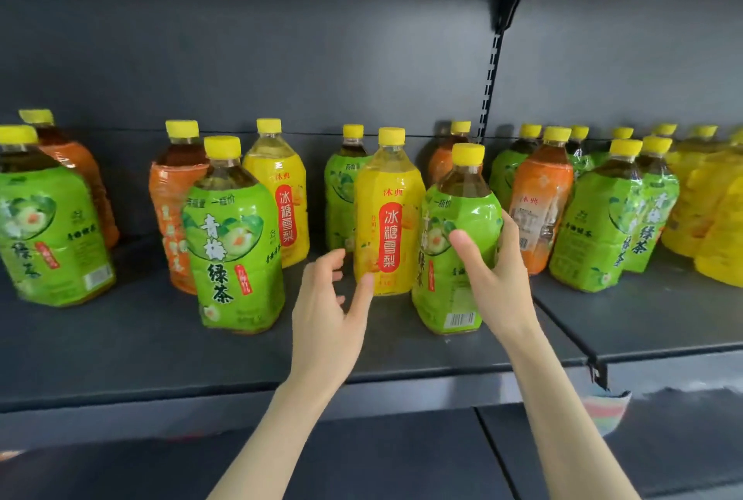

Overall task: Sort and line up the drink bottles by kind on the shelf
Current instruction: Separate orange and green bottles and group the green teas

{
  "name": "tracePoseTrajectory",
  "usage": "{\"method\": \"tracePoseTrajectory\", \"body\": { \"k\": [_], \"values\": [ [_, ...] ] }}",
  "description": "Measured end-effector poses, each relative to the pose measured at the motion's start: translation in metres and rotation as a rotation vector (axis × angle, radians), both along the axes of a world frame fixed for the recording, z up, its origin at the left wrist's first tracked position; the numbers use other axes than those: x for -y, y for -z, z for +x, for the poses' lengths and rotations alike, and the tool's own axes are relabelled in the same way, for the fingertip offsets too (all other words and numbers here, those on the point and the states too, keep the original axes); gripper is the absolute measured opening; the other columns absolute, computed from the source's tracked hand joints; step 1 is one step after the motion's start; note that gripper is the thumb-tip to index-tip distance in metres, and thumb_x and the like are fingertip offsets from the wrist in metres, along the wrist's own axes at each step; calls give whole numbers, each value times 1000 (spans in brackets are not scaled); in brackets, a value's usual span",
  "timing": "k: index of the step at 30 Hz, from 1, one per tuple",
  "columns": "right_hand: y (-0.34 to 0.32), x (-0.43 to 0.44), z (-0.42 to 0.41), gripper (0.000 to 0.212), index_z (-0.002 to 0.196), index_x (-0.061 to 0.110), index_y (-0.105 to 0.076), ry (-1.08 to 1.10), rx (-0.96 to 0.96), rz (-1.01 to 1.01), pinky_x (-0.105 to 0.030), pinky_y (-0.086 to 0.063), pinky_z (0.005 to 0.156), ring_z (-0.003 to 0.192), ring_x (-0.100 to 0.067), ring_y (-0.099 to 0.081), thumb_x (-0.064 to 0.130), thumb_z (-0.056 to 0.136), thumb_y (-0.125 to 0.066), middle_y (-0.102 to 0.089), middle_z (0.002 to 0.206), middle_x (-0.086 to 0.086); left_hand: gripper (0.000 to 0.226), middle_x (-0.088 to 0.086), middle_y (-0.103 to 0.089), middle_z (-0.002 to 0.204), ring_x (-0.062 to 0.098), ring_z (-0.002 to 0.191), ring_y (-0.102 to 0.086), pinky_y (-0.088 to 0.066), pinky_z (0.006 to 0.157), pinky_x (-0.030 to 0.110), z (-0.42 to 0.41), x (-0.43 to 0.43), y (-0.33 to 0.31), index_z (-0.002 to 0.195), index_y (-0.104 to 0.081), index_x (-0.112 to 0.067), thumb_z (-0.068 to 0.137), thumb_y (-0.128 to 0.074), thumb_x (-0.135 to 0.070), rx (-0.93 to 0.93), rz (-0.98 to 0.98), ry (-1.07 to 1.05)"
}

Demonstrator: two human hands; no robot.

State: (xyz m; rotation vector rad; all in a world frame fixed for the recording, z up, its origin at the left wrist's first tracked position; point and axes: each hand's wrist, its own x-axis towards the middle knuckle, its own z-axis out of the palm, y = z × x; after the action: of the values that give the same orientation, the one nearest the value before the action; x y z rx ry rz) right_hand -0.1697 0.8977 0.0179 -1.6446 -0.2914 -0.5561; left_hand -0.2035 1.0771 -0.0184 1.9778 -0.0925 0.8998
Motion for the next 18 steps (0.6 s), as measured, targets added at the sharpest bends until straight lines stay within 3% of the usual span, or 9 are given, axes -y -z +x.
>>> {"method": "tracePoseTrajectory", "body": {
  "k": [2, 4, 9, 11, 14, 16, 18],
  "values": [
    [3, -12, -16, 67, 138, 23, -40, -3, 5, 39, -34, -57, 85, 100, -1, -65, 48, 80, -61, -65, 112, 14, 38, -4, -57, 108, 6, 97, -55, -49, 74, 16, -22, -14, 4, 118, -54, -15, 86, -61, -32, 119, -21, -67],
    [7, -25, -27, 65, 135, 24, -44, -22, -13, 81, -43, -56, 89, 104, -6, -65, 52, 81, -67, -66, 113, 13, 38, -2, -52, 104, 14, 96, -54, -48, 75, 20, -33, -31, 6, 115, -53, -11, 84, -67, -27, 176, -79, -179],
    [9, -61, -29, 93, 128, 31, -51, 42, -87, 54, -47, -48, 98, 120, -18, -53, 78, 51, -73, -53, 127, 6, 87, 17, -34, 136, 27, 127, -33, -28, 103, 39, -25, -74, -2, 134, -34, -4, 68, -75, -45, 123, -168, -432],
    [8, -73, -29, 97, 131, 29, -48, 101, -97, 6, -42, -44, 103, 124, -16, -45, 77, 49, -68, -45, 125, 9, 99, 13, -31, 143, 26, 133, -30, -24, 108, 48, -17, -84, -10, 142, -26, -9, 68, -80, -47, 18, -215, -391],
    [8, -83, -33, 95, 136, 28, -39, 47, -110, 76, -43, -49, 99, 116, -12, -54, 71, 58, -71, -52, 125, 9, 104, 3, -33, 148, 24, 136, -32, -23, 111, 53, -8, -93, -12, 147, -19, -17, 67, -77, -51, -44, -267, -301],
    [9, -87, -36, 94, 144, 29, -30, -30, -118, 110, -45, -50, 98, 116, -10, -58, 68, 67, -70, -57, 129, 9, 105, 2, -38, 146, 25, 134, -37, -26, 108, 52, -5, -97, -11, 146, -22, -19, 64, -76, -57, -69, -243, -318],
    [13, -91, -39, 100, 149, 34, -18, -41, -133, 112, -49, -43, 106, 128, -13, -49, 73, 69, -63, -48, 141, 9, 109, 7, -42, 141, 28, 131, -37, -27, 107, 52, -5, -97, -12, 143, -28, -14, 59, -76, -63, -118, -215, -365]
  ]
}}
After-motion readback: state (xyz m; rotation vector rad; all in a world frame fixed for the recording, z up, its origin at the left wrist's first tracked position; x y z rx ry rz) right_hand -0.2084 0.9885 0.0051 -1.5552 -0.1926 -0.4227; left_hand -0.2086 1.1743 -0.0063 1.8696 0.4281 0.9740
